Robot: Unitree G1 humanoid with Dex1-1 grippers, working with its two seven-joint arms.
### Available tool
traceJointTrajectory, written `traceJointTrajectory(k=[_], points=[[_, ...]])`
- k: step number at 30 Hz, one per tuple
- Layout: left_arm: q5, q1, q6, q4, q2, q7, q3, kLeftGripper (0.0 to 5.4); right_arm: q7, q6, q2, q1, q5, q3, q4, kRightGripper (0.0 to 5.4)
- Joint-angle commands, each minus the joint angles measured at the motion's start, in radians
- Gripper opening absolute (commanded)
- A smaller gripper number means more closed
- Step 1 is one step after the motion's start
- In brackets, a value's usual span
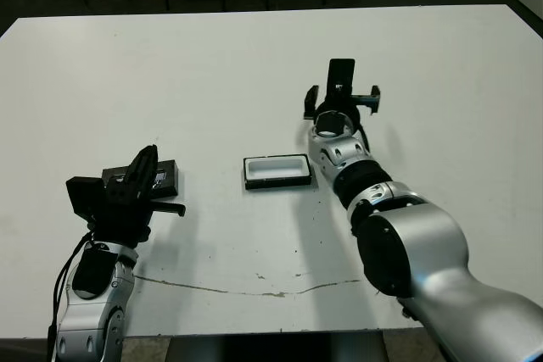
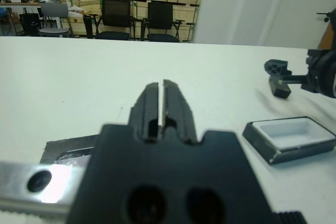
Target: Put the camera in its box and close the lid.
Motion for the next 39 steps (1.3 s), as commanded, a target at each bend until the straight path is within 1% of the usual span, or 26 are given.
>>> traceJointTrajectory(k=[1, 4, 7, 10, 16, 21, 24, 26, 29, 39], points=[[0.002, 0.019, 0.01, 0.012, 0.007, 0.002, 0.002, 0.0, 0.017, 0.012, 0.011, 0.003, 0.044, -0.037, -0.003, 5.39], [0.01, 0.022, 0.01, 0.012, 0.011, 0.004, 0.001, 0.0, -0.009, 0.002, 0.014, 0.005, 0.049, -0.048, 0.001, 5.39], [0.007, 0.021, -0.003, 0.025, 0.013, -0.008, 0.002, 0.0, -0.001, -0.014, 0.02, 0.012, 0.085, -0.085, 0.0, 5.39], [0.019, 0.024, 0.0, 0.021, 0.012, 0.0, -0.004, 0.0, 0.001, -0.009, 0.016, 0.016, 0.083, -0.083, 0.005, 5.39], [0.014, 0.026, -0.004, 0.023, 0.01, -0.006, -0.003, 0.0, 0.004, 0.018, 0.007, 0.019, 0.092, -0.089, 0.01, 5.39], [0.018, 0.032, 0.008, 0.011, 0.01, 0.0, -0.007, 0.0, 0.015, 0.03, 0.003, 0.023, 0.105, -0.1, 0.013, 5.39], [0.013, 0.034, 0.012, 0.007, 0.005, 0.002, -0.008, 0.0, 0.036, 0.023, 0.001, 0.032, 0.11, -0.102, 0.008, 5.39], [0.01, 0.035, 0.016, 0.006, 0.004, 0.004, -0.009, 0.0, 0.043, 0.036, 0.0, 0.03, 0.117, -0.108, 0.009, 5.39], [0.015, 0.035, 0.011, 0.008, 0.006, 0.003, -0.011, 0.0, 0.033, 0.041, 0.004, 0.028, 0.129, -0.12, 0.01, 5.39], [0.014, 0.033, 0.011, 0.006, 0.009, 0.002, -0.009, 0.0, 0.026, 0.099, -0.002, 0.018, 0.135, -0.126, 0.014, 5.39]])
